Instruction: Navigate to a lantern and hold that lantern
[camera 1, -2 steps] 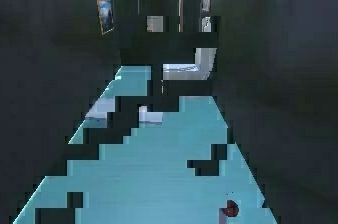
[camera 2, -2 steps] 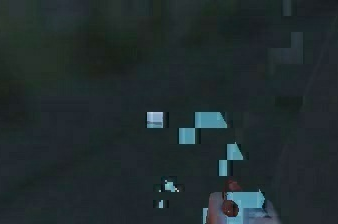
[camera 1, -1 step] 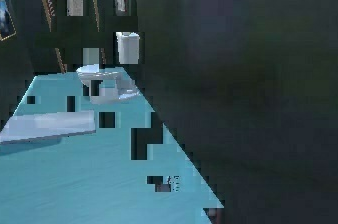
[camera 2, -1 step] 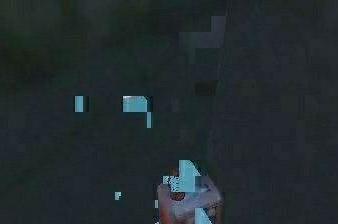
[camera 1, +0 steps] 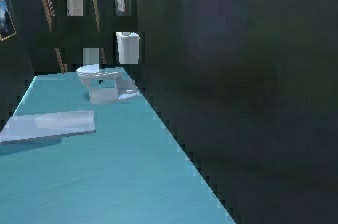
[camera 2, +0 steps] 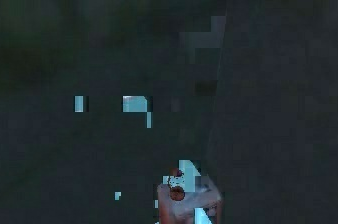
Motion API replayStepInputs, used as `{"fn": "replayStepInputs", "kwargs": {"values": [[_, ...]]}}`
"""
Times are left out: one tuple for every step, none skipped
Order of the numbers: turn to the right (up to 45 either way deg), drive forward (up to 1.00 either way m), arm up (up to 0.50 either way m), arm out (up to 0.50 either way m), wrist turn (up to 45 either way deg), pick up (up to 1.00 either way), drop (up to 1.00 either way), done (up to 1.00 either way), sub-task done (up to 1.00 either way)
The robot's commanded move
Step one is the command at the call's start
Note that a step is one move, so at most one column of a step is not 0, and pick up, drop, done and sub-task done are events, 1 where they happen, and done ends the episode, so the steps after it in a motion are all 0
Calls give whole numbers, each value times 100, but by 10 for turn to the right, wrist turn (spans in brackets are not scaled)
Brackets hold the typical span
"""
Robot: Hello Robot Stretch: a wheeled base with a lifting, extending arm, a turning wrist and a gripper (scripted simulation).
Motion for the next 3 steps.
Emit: {"fn": "replayStepInputs", "kwargs": {"values": [[0, 0, 12, 0, 0, 0, 0, 0, 0], [0, 0, 0, 44, 0, 0, 0, 0, 0], [0, 0, 0, 0, 450, 0, 0, 0, 0]]}}
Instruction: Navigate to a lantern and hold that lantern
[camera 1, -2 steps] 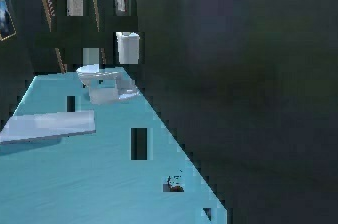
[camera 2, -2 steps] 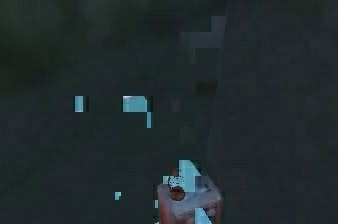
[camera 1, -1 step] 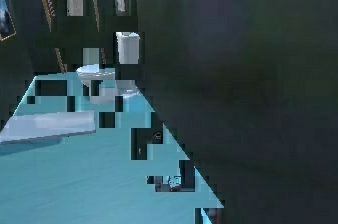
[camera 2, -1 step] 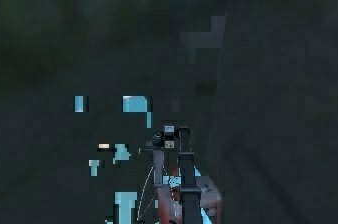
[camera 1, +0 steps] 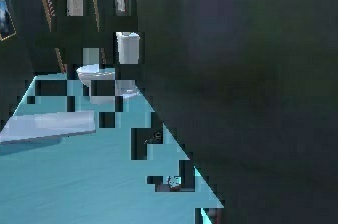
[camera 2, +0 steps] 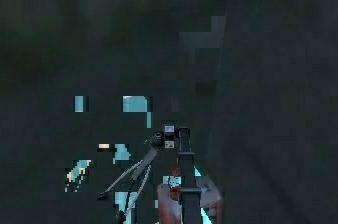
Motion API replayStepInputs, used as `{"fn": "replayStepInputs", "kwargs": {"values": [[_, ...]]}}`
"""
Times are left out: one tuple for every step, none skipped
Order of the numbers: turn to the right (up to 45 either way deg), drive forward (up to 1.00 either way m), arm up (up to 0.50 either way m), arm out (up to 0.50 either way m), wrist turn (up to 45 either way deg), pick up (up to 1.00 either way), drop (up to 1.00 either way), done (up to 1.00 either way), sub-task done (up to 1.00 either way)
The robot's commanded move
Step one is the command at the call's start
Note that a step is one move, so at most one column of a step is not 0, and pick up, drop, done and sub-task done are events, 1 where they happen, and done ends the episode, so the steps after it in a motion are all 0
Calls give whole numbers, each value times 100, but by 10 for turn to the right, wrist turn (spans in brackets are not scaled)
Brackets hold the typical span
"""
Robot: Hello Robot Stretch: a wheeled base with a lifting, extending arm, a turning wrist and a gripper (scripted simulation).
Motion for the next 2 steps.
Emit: {"fn": "replayStepInputs", "kwargs": {"values": [[0, 0, 0, 0, 450, 0, 0, 0, 0], [0, 0, 0, 0, 450, 0, 0, 0, 0]]}}
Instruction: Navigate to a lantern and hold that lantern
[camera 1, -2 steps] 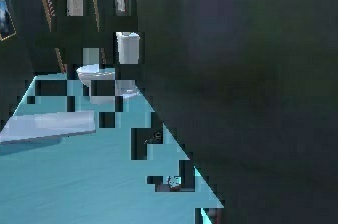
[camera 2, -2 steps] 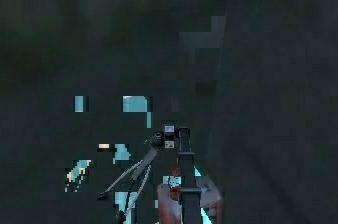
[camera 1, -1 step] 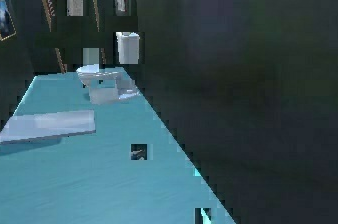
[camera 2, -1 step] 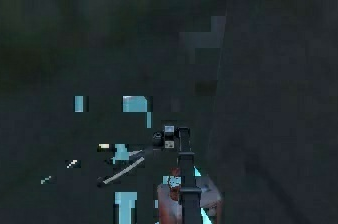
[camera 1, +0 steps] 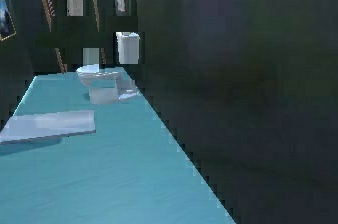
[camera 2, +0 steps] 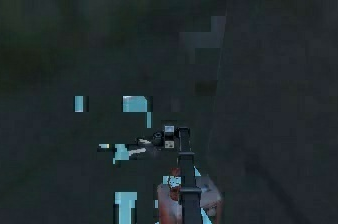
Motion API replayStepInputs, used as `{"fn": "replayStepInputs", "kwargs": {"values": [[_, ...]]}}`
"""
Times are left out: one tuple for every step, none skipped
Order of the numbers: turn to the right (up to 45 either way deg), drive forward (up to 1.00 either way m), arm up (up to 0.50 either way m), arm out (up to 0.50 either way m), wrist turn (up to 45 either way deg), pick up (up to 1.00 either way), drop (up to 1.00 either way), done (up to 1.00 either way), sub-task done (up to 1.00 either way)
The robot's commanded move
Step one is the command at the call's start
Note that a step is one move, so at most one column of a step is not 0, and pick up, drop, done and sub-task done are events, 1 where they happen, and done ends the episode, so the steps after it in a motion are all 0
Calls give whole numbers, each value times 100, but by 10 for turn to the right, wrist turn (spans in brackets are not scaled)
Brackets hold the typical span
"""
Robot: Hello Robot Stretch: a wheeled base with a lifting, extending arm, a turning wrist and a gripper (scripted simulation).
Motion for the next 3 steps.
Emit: {"fn": "replayStepInputs", "kwargs": {"values": [[0, 0, 0, 0, 450, 0, 0, 0, 0], [0, 0, 0, 0, 210, 0, 0, 0, 0], [0, 0, -30, 0, 0, 0, 0, 0, 0]]}}
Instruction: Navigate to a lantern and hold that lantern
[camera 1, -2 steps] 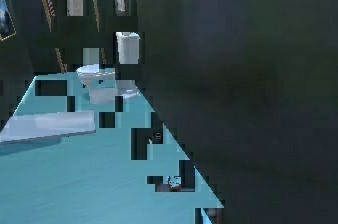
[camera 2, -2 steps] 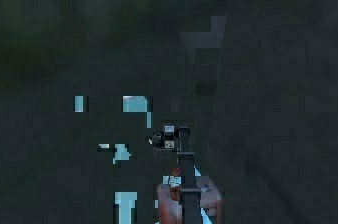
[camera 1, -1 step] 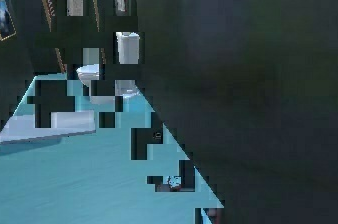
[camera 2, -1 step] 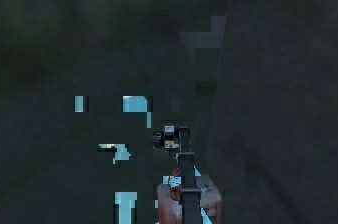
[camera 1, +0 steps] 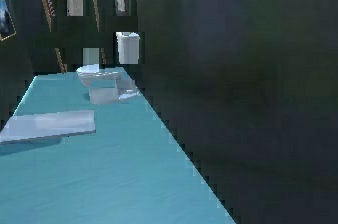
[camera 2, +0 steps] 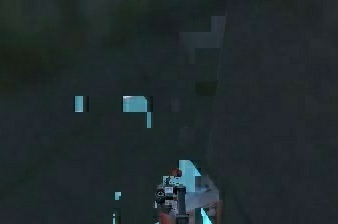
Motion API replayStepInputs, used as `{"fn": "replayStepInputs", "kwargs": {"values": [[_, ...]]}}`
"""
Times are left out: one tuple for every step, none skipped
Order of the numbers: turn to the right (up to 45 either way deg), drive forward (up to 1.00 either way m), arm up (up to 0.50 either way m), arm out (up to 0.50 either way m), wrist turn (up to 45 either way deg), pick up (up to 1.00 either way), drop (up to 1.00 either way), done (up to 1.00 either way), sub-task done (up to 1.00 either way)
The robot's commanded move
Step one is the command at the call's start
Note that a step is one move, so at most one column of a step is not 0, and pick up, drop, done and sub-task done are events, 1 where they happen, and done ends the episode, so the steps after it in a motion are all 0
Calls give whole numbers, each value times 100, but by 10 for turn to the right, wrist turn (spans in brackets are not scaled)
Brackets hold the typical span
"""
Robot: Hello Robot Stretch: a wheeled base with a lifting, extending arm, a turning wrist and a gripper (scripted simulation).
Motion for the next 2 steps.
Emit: {"fn": "replayStepInputs", "kwargs": {"values": [[0, 0, 0, 0, 0, 100, 0, 0, 0], [0, 0, 10, 0, 0, 0, 0, 0, 0]]}}
